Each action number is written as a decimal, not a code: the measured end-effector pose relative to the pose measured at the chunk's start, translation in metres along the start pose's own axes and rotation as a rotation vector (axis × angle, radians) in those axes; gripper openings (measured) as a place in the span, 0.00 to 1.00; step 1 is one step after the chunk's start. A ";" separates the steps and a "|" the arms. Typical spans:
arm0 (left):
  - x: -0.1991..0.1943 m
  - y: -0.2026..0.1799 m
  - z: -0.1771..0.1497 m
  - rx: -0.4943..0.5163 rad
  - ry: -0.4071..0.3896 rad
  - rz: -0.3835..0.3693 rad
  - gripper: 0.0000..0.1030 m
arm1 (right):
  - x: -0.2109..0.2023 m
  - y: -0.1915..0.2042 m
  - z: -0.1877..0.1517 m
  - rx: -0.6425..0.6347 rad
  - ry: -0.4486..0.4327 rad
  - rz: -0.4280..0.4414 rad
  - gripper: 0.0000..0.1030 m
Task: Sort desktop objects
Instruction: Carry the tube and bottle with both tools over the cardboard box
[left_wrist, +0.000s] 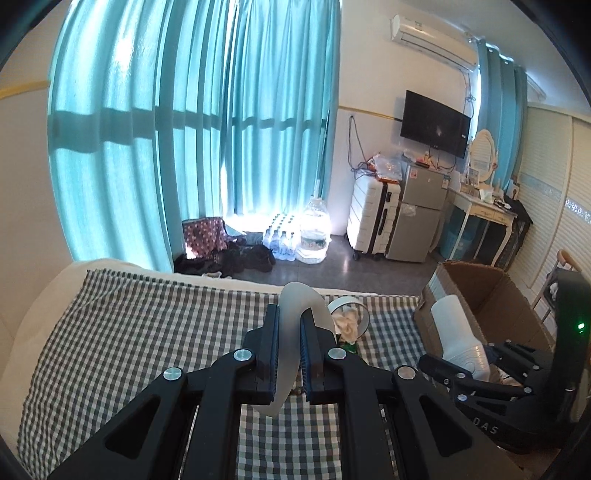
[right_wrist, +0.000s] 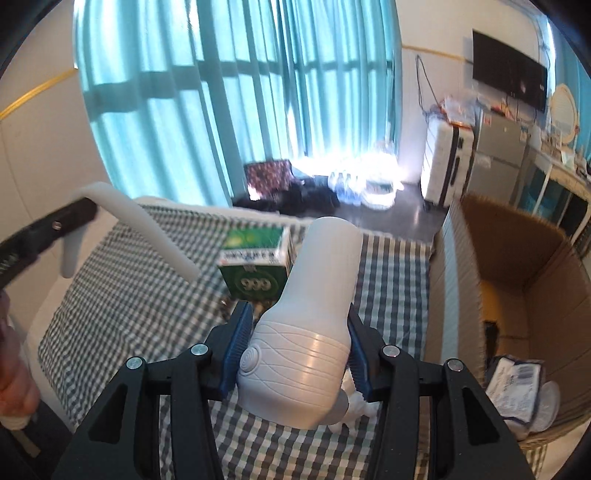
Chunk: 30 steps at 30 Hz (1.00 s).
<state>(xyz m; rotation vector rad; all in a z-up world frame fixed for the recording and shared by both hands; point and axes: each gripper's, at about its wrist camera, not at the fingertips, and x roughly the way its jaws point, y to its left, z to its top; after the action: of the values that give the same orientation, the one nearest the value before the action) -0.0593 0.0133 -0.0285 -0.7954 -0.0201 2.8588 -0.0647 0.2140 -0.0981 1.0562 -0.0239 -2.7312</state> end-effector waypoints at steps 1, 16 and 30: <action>-0.003 -0.002 0.001 0.003 -0.006 -0.001 0.09 | -0.007 0.001 0.002 -0.003 -0.017 0.003 0.47; -0.015 -0.043 0.016 0.034 -0.066 -0.022 0.09 | -0.082 -0.005 0.026 0.001 -0.195 -0.031 0.47; -0.007 -0.116 0.027 0.087 -0.086 -0.117 0.10 | -0.125 -0.051 0.026 0.029 -0.304 -0.152 0.47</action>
<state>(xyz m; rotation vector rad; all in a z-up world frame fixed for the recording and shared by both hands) -0.0485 0.1267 0.0053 -0.6328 0.0448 2.7600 -0.0019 0.2873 0.0000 0.6646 -0.0314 -3.0126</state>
